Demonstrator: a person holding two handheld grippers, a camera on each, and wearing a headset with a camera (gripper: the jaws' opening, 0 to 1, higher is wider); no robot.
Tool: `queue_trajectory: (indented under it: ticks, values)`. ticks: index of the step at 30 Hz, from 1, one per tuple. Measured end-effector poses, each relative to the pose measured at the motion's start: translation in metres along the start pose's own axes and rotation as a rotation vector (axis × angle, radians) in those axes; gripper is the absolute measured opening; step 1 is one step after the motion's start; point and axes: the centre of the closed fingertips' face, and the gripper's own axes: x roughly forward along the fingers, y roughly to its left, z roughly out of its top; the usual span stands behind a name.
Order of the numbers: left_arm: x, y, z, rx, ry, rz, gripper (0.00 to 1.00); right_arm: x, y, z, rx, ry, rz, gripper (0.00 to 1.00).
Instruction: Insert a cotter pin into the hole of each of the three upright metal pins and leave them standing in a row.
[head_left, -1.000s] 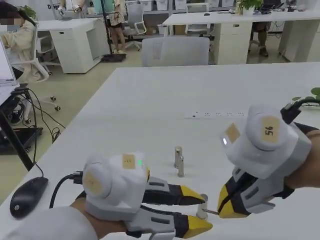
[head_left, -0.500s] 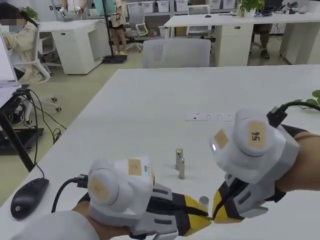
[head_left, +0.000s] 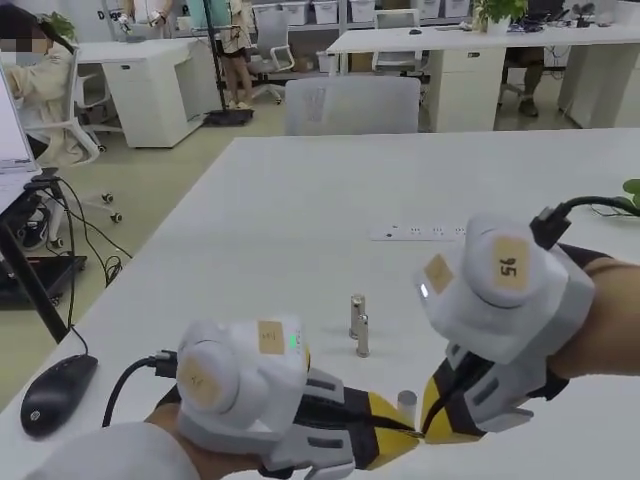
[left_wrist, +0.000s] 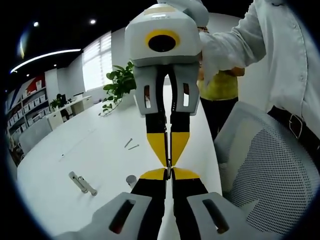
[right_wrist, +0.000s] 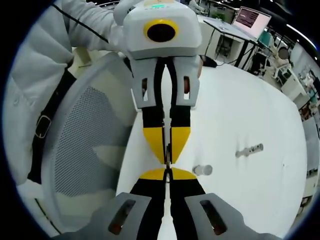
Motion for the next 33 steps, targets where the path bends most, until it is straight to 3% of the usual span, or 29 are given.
queue_trajectory:
  ticks: [17, 23, 27, 33]
  values:
    - [0.0001, -0.0006, -0.0013, 0.016, -0.002, -0.007, 0.01, 0.0019, 0.0002, 0.0022, -0.010, 0.000, 0.003, 0.02]
    - [-0.0025, 0.0029, -0.0018, -0.007, -0.014, -0.003, 0.00, 0.0018, -0.0013, 0.0029, -0.012, -0.018, -0.004, 0.04]
    - [-0.0041, 0.0056, -0.0065, -0.017, -0.003, -0.001, 0.00, -0.0009, -0.0052, 0.0022, -0.023, -0.028, -0.028, 0.12]
    - [-0.0081, 0.0064, -0.0064, -0.034, -0.012, 0.003, 0.00, -0.0050, -0.0049, -0.0046, -0.003, -0.041, -0.035, 0.12]
